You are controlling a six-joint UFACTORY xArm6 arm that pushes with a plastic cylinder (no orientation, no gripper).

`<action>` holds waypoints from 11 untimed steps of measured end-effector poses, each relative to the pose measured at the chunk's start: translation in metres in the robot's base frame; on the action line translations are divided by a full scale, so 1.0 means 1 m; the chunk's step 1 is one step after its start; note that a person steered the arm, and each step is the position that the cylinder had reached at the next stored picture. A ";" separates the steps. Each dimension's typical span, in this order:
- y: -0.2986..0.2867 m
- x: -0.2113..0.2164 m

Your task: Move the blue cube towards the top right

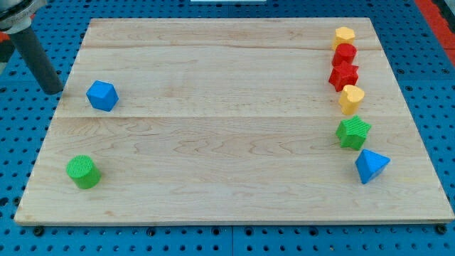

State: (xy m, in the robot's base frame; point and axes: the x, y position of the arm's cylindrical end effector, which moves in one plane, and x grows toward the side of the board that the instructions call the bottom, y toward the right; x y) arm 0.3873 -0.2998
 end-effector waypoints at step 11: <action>0.335 -0.021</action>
State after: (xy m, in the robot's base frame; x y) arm 0.3663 0.0352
